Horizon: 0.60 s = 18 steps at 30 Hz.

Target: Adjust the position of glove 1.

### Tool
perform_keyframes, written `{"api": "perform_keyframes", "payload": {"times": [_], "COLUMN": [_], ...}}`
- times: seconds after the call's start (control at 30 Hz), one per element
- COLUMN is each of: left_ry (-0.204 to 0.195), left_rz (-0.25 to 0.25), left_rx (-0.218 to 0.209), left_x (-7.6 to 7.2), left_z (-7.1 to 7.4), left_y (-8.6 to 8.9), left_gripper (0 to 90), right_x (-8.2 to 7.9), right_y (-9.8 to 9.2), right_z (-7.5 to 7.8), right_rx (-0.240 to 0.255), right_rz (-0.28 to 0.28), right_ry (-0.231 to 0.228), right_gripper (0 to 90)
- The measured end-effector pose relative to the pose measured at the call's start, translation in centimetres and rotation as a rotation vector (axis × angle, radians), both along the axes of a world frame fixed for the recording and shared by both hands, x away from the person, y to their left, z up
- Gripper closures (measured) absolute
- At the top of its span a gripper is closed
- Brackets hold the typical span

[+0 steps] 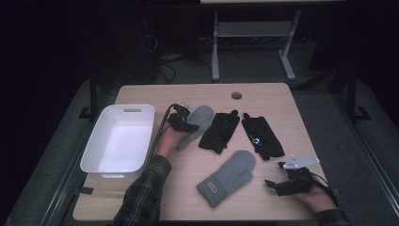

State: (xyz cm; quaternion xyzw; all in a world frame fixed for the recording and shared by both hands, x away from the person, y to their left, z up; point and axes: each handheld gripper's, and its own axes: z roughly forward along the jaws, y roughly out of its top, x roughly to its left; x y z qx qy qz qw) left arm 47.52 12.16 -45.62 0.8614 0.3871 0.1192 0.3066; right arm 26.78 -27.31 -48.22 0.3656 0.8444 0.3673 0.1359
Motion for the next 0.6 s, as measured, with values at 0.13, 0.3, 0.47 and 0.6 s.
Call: {"api": "perform_keyframes", "payload": {"times": [0.13, 0.3, 0.47, 0.6], "left_ry": [-0.026, -0.02, -0.009, 0.0], "left_rz": [-0.018, -0.022, -0.025, -0.026], "left_rx": [0.036, 0.021, 0.007, -0.004], "left_x": [-0.3, -0.4, -0.5, -0.8], "left_z": [0.2, 0.6, 1.2, 2.0], "left_y": [-0.4, -0.3, -0.2, -0.1], "left_gripper": [65.1, 73.8, 74.8, 74.8], "right_x": [0.0, 0.0, 0.0, 0.0], "right_y": [0.0, 0.0, 0.0, 0.0], "right_z": [0.0, 0.0, 0.0, 0.0], "right_rx": [0.0, 0.0, 0.0, 0.0], "right_rz": [0.002, 0.0, 0.0, 0.0], "right_ry": [-0.002, 0.0, 0.0, 0.0], "right_gripper": [11.0, 11.1, 11.1, 11.1]}}
